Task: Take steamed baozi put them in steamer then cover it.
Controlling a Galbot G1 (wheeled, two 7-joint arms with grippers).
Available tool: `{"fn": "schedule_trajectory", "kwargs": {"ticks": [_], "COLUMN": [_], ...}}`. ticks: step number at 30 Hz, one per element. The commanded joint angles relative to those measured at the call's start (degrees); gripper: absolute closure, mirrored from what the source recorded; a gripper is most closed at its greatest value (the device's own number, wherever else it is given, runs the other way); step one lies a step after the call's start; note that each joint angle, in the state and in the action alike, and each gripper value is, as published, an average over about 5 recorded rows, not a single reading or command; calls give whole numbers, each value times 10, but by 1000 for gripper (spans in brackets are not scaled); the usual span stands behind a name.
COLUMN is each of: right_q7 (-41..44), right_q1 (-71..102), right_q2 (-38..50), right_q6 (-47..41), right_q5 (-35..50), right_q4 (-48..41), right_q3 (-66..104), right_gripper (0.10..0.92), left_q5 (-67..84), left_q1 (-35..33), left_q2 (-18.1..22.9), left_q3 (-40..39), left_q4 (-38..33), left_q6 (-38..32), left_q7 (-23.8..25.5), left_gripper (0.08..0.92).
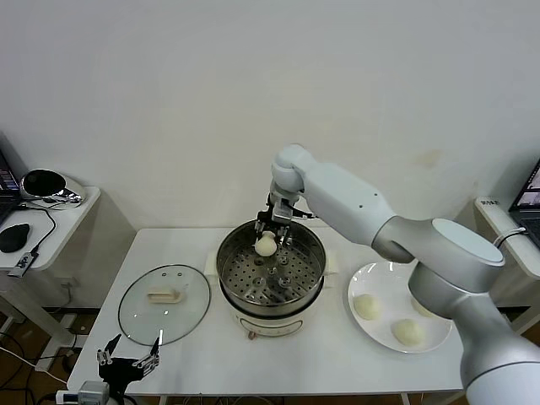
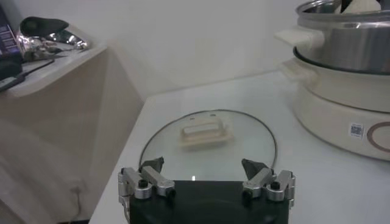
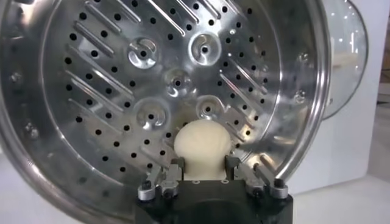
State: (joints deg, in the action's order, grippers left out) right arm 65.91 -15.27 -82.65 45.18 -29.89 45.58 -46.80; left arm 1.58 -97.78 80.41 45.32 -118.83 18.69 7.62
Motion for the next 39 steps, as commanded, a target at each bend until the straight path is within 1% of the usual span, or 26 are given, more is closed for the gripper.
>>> {"fn": "schedule_trajectory", "kwargs": {"ticks": [1,4,6,9,11,13,16,18,20,25,30,35,39], "right_q7": [-6,3,20,62,86,96,93,79,64,54,57,70,76], "right_q1": [5,0,-5,-22,-38,-55,-86,-109,-133,-174,-187,-165,-117], "right_q2": [-1,2,8,25,46,73,123,163,205,308,391,462,502], "right_q6": [-24,-37,-47,-69,-99,-144,-236,-308,-370,-498,-623,-716,-751], "right_q5": [-7,9,40,127,190,251,347,393,421,463,480,434,397], "right_q4": [-3,2,11,33,58,96,164,205,235,288,333,370,403], "right_q3": [-1,0,-1,-9,-20,-35,-61,-81,-97,-111,-130,-124,-96], "right_gripper": [366,280,235,207,204,203,203,203,203,203,203,203,203], "left_q5": [0,0,0,0,0,3,7,9,9,10,16,19,18], "left_q1": [0,2,3,3,4,4,3,4,6,10,10,8,7], "left_q2": [0,0,0,0,0,1,3,4,4,3,3,-1,-3], "left_q3": [-1,-1,-1,-1,-1,0,3,4,2,-1,-2,-5,-7], "left_q4": [4,5,5,5,5,5,3,1,-2,-8,-13,-19,-22], "left_q6": [-1,-1,0,0,0,0,1,1,2,6,9,13,15], "left_q7": [0,0,0,1,1,1,1,2,2,5,6,8,9], "left_gripper": [177,177,177,177,177,177,177,177,177,177,177,177,177]}}
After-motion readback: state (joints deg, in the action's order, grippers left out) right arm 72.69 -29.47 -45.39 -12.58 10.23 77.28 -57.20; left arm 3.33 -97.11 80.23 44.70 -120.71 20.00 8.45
